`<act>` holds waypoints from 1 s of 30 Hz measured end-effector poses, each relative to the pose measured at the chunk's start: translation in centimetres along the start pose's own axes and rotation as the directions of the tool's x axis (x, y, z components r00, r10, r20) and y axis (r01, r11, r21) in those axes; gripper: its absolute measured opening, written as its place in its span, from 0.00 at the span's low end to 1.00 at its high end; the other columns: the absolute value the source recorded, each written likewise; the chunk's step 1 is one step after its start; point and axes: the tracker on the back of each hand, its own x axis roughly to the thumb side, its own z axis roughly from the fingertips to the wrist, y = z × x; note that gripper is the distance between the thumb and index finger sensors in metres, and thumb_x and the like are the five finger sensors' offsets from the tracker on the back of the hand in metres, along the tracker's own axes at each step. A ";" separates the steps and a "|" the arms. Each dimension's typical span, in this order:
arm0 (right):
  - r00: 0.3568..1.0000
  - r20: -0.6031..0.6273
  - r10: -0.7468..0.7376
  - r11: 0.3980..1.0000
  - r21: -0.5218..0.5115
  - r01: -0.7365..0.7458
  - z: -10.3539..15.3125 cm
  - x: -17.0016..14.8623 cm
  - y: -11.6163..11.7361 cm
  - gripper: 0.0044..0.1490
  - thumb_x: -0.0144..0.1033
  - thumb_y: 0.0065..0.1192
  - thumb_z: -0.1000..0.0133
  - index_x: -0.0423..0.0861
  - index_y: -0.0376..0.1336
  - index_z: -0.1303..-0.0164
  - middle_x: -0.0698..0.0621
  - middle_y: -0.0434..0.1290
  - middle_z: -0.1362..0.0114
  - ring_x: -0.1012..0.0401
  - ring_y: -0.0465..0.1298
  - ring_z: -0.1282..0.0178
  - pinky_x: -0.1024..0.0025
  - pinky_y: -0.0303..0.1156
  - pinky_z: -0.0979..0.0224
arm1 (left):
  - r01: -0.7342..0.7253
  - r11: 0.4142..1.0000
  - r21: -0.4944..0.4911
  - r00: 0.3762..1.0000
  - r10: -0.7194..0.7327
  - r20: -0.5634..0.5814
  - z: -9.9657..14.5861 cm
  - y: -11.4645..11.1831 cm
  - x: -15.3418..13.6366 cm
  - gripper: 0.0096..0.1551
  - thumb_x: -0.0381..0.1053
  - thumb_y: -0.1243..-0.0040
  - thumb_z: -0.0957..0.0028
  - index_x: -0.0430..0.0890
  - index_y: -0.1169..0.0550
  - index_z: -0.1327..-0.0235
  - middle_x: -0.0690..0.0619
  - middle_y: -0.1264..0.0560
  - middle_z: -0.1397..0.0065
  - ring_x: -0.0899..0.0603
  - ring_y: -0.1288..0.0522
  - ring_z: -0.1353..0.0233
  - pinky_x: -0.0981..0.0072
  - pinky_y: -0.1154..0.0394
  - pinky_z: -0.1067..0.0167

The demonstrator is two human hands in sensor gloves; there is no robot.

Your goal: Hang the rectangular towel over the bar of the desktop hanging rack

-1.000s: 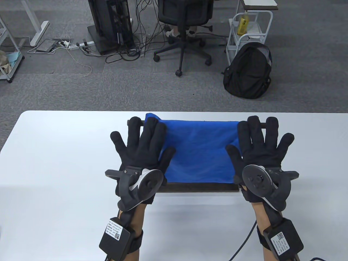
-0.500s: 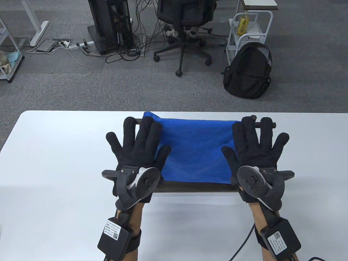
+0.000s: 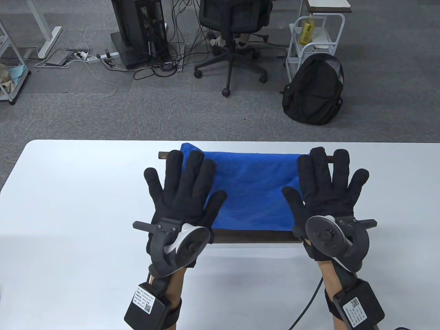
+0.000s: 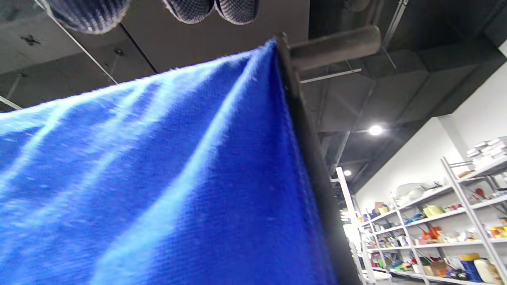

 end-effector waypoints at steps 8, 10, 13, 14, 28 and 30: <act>0.988 0.148 0.042 0.998 0.046 -0.049 4.7 1.7 0.9 0.47 0.64 0.56 0.49 0.58 0.47 0.21 0.57 0.49 0.10 0.47 0.45 0.10 0.32 0.43 0.22 | 0.013 0.992 -0.122 0.983 0.010 0.185 1.4 -0.9 2.8 0.37 0.72 0.49 0.52 0.66 0.32 0.26 0.60 0.33 0.15 0.40 0.38 0.13 0.36 0.41 0.23; 0.987 0.160 0.026 0.995 0.088 -0.040 5.9 1.7 2.1 0.48 0.64 0.56 0.49 0.58 0.46 0.22 0.57 0.48 0.10 0.47 0.45 0.11 0.32 0.43 0.22 | 0.016 0.986 -0.166 0.981 0.017 0.195 2.7 -1.5 3.1 0.38 0.72 0.48 0.52 0.65 0.32 0.26 0.59 0.33 0.15 0.40 0.38 0.13 0.36 0.42 0.23; 0.987 0.162 0.007 0.989 0.147 -0.031 7.7 1.5 4.1 0.50 0.64 0.55 0.49 0.58 0.41 0.21 0.57 0.41 0.10 0.47 0.43 0.11 0.33 0.43 0.22 | 0.061 0.974 -0.220 0.974 -0.010 0.226 5.0 -3.4 3.1 0.38 0.72 0.49 0.52 0.65 0.33 0.25 0.59 0.34 0.15 0.40 0.38 0.13 0.38 0.42 0.23; 0.985 0.171 -0.004 0.986 0.166 -0.025 8.5 1.5 5.0 0.51 0.64 0.55 0.50 0.58 0.41 0.22 0.56 0.40 0.10 0.47 0.43 0.11 0.33 0.43 0.22 | 0.057 0.973 -0.225 0.971 -0.002 0.238 5.8 -4.2 3.1 0.38 0.72 0.49 0.52 0.65 0.33 0.25 0.59 0.34 0.15 0.41 0.39 0.13 0.38 0.42 0.23; 0.991 0.134 0.008 0.811 0.579 -0.085 13.2 1.1 11.0 0.57 0.68 0.50 0.50 0.54 0.30 0.24 0.53 0.34 0.11 0.44 0.37 0.12 0.34 0.44 0.22 | 0.053 0.880 -0.471 0.967 0.073 0.244 11.8 -11.5 2.8 0.42 0.72 0.50 0.52 0.63 0.39 0.22 0.57 0.41 0.13 0.38 0.44 0.13 0.36 0.45 0.24; 0.991 0.133 0.033 0.768 0.631 -0.110 13.6 1.2 11.4 0.58 0.68 0.49 0.51 0.54 0.28 0.24 0.52 0.32 0.11 0.43 0.36 0.13 0.34 0.44 0.22 | 0.058 0.841 -0.538 0.966 0.088 0.243 12.1 -11.8 3.2 0.43 0.73 0.50 0.52 0.63 0.41 0.22 0.54 0.43 0.12 0.37 0.45 0.13 0.35 0.45 0.24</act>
